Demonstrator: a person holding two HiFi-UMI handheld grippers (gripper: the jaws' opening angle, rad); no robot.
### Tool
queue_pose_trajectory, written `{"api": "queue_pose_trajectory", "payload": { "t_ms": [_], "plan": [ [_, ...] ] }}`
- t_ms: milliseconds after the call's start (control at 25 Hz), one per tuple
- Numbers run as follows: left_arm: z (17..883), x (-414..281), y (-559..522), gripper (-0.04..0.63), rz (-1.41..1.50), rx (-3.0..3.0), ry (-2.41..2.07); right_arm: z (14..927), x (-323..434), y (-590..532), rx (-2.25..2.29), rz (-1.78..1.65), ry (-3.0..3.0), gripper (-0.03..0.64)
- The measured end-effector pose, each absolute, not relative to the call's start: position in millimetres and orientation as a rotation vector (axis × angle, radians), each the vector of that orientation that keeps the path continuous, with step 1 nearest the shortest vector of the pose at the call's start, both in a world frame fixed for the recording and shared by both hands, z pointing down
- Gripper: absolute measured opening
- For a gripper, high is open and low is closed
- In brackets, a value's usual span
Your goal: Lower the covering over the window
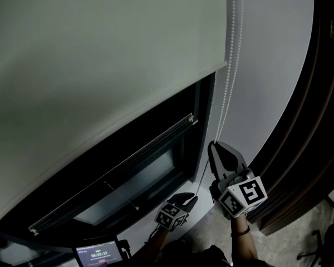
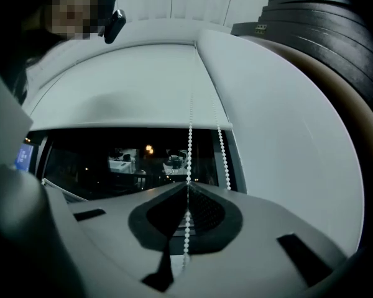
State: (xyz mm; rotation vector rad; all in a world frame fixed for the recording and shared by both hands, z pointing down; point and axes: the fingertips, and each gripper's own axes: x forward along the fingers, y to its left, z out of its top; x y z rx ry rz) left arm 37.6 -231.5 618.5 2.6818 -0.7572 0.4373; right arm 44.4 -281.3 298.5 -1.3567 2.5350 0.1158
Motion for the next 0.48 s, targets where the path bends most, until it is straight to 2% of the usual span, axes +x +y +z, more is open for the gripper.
{"api": "queue_pose_trajectory", "payload": {
  "t_ms": [200, 480],
  "plan": [
    [539, 40, -252, 0.06, 0.187, 2.822, -0.792, 365, 55, -297, -1.498, 0.028, 2.625, 0.011],
    [423, 45, -263, 0.061, -0.058, 3.017, -0.843, 495, 49, -291, -1.565, -0.351, 2.722, 0.011]
  ]
}}
